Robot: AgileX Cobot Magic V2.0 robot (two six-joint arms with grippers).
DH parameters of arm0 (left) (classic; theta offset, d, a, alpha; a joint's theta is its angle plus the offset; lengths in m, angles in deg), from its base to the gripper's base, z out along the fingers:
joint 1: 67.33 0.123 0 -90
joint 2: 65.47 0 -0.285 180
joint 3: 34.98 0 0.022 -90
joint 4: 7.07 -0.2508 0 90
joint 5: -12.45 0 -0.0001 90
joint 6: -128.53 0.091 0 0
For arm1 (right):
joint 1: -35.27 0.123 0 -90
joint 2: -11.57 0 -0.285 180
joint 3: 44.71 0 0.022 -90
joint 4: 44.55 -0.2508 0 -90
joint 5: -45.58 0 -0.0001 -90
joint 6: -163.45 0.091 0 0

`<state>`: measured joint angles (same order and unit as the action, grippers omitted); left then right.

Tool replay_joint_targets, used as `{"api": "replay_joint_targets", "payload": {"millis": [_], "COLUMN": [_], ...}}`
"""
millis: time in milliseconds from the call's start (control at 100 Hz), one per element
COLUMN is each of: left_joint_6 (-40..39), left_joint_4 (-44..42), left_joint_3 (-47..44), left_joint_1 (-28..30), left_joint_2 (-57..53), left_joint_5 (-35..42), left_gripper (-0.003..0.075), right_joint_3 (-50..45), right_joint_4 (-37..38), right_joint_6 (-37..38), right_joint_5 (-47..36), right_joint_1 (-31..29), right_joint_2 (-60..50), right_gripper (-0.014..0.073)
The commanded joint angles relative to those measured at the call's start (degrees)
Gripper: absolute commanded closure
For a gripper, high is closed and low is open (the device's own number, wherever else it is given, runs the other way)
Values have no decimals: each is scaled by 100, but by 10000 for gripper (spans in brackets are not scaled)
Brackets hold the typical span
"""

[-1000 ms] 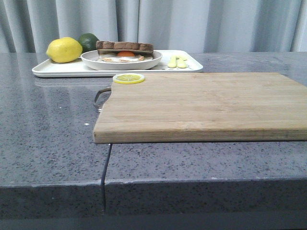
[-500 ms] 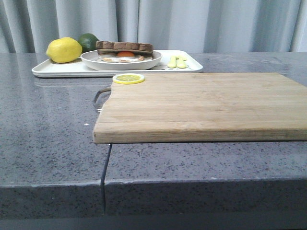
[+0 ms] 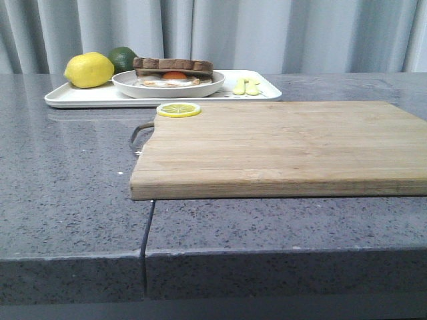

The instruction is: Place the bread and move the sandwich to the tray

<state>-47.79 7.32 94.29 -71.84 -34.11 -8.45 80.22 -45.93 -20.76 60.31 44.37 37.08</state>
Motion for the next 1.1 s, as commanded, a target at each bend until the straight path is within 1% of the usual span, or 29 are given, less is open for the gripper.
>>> {"api": "replay_joint_targets", "payload": {"millis": [0,150,400,480,570,720,770,810,840,1090], "left_joint_6": [-64,-64,-64,-64,-64,-64,-64,-64,-64,-64], "left_joint_4": [98,98,98,98,98,98,98,98,98,98], "left_joint_3": [-14,-224,-370,-370,-370,-370,-370,-370,-370,-370], "left_joint_1": [175,267,267,267,267,267,267,267,267,267], "left_joint_2": [-73,-72,-72,-72,-72,-72,-72,-72,-72,-72], "left_joint_5": [472,472,472,472,472,482,482,482,482,482], "left_gripper": [459,459,460,477,535,685,732,738,739,739], "right_joint_3": [-24,-237,-411,-411,-411,-411,-411,-411,-411,-411], "right_joint_4": [63,63,63,63,63,63,63,63,63,63], "right_joint_6": [-67,-67,-67,-67,-67,-67,-67,-67,-67,-67], "right_joint_5": [-485,-432,-403,-476,-527,-527,-527,-527,-527,-527], "right_joint_1": [-31,-31,-31,-31,-31,-31,-31,-31,-31,-31], "right_joint_2": [-233,-586,-580,-580,-580,-580,-580,-580,-580,-580], "right_gripper": [280,280,280,293,370,599,662,703,717,710]}}
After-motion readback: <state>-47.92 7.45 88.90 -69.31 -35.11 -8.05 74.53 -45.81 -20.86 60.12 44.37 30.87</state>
